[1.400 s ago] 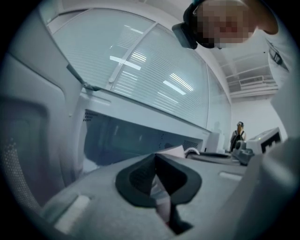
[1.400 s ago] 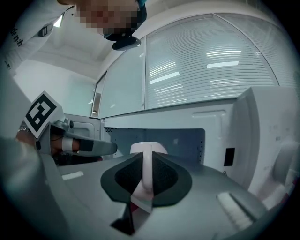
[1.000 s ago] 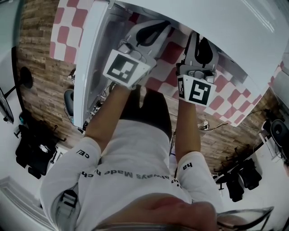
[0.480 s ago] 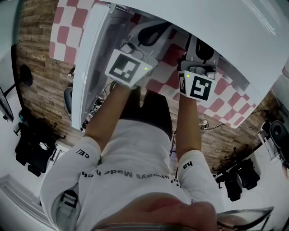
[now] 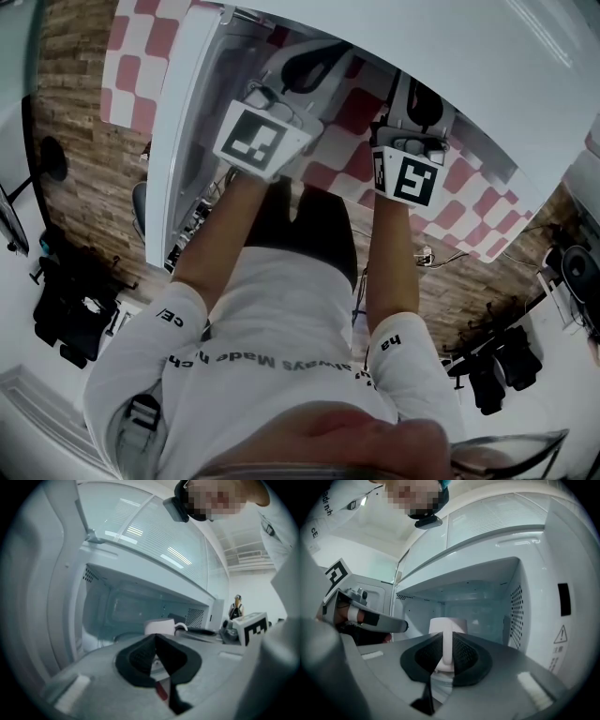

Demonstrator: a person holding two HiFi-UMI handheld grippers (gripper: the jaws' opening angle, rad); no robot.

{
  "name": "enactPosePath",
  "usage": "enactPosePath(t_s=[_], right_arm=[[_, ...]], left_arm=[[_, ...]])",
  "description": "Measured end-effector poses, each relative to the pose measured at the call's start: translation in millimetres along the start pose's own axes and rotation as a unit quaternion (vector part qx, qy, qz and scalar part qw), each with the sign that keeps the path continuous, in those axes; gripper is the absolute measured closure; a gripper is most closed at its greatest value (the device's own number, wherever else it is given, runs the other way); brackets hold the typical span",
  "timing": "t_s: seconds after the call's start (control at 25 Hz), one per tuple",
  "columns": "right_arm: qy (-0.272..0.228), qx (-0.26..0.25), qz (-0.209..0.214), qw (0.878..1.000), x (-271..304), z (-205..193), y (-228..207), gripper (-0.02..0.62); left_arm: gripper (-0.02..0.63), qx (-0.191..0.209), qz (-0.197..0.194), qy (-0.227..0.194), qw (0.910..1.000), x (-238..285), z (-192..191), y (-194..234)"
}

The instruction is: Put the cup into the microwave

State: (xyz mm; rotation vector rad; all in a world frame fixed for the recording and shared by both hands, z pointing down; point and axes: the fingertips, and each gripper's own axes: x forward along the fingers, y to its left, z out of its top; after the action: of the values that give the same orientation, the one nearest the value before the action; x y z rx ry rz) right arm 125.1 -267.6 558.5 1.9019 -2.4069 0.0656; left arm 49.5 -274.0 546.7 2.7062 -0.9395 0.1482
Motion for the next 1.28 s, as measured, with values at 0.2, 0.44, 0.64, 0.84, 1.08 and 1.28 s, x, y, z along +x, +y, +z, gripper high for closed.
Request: enactPosePath(t_s=[0.2, 0.44, 0.64, 0.84, 1.08, 1.28], right_arm=[[0.017, -0.009, -0.006, 1.000, -4.3, -8.8, 0.8, 0.560], [0.038, -0.009, -0.011, 0.999, -7.9, -13.6, 2.3, 0.558], [0.058, 0.002, -0.018, 0.998, -13.4, -21.1, -1.1, 0.558], [0.087, 0.014, -0.023, 0.996, -12.1, -29.1, -4.5, 0.554], [0.109, 0.029, -0.018, 0.993, -4.5, -27.9, -5.5, 0.554], [0.118, 0.046, -0.021, 0.992, -9.7, -18.3, -5.1, 0.438]], left_arm=[[0.603, 0.008, -0.003, 0.005, 1.0000, -1.8, -2.7, -2.1], [0.603, 0.035, 0.001, 0.009, 0.9993, -0.6, -3.1, -3.3], [0.603, 0.059, 0.000, 0.006, 0.9982, -0.4, 0.8, -4.3], [0.603, 0.074, -0.003, 0.015, 0.9971, -2.2, 0.6, -3.6], [0.603, 0.088, -0.009, 0.023, 0.9958, -5.4, 4.9, -7.6], [0.603, 0.082, -0.013, 0.027, 0.9962, -11.9, 13.6, -12.1]])
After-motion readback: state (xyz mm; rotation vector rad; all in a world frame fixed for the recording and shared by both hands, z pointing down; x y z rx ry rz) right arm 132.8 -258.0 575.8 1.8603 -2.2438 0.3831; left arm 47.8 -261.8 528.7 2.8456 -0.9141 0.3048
